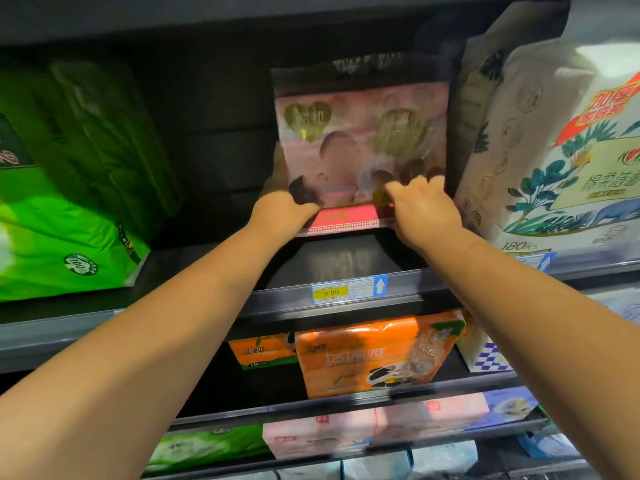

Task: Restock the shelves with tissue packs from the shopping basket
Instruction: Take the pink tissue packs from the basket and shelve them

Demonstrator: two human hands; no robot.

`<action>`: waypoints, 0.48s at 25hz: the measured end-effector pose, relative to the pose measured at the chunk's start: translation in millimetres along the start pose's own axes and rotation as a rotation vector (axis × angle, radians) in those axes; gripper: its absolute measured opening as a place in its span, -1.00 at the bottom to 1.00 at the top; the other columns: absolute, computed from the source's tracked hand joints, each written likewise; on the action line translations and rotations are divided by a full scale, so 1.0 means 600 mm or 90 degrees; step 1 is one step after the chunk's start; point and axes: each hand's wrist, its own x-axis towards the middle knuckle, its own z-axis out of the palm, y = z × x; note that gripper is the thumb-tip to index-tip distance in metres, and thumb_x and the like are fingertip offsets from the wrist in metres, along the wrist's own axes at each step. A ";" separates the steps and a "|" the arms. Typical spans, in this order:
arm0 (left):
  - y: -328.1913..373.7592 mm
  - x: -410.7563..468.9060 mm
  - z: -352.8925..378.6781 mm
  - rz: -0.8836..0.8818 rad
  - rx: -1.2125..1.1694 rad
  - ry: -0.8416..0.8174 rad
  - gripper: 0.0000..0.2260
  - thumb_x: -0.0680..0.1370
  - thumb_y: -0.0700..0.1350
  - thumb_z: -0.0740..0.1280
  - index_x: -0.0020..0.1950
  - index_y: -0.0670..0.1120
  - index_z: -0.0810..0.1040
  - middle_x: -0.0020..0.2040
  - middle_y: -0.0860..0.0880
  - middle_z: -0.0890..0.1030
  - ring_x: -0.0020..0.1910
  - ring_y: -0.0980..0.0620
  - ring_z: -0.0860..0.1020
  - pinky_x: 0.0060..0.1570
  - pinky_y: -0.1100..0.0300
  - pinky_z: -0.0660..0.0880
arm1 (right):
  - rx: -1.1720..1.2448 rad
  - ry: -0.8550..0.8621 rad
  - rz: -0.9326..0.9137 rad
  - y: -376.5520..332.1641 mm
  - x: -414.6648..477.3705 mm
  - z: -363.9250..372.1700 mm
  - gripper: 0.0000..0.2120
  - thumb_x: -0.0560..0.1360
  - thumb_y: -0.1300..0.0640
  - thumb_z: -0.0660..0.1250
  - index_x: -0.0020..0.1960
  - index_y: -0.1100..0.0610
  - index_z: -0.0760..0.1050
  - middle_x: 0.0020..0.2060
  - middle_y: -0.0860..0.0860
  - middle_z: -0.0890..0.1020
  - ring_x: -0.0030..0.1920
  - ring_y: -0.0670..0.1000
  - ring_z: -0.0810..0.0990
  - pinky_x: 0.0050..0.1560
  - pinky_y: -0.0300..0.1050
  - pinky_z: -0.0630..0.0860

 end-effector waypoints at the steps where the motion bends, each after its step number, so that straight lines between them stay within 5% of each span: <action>1: 0.000 0.003 0.000 0.025 0.006 0.013 -0.49 0.48 -0.04 0.45 0.34 -0.18 0.38 0.17 -0.19 0.56 0.11 -0.15 0.55 0.08 0.06 0.49 | -0.006 -0.007 -0.005 0.001 0.005 -0.001 -0.63 0.51 0.23 0.30 0.29 0.10 0.36 0.12 0.28 0.47 0.16 0.34 0.38 -0.01 0.15 0.48; 8: 0.006 0.033 0.019 -0.050 0.144 -0.028 -0.37 0.55 0.08 0.35 0.48 -0.08 0.11 0.15 -0.18 0.54 -0.09 -0.10 0.50 -0.15 0.08 0.37 | -0.016 -0.112 -0.053 0.002 0.041 0.012 -0.52 0.49 0.04 0.34 0.38 0.10 0.38 0.16 0.24 0.55 0.15 0.31 0.53 0.10 0.12 0.54; 12: 0.013 0.043 0.026 -0.085 0.178 -0.054 -0.37 0.59 0.10 0.28 0.51 -0.13 0.07 0.19 -0.19 0.52 0.10 -0.19 0.54 -0.11 0.06 0.35 | -0.048 -0.150 -0.074 0.002 0.048 0.013 -0.68 0.52 0.04 0.27 0.21 0.16 0.50 0.11 0.19 0.60 0.10 0.25 0.57 0.05 0.02 0.54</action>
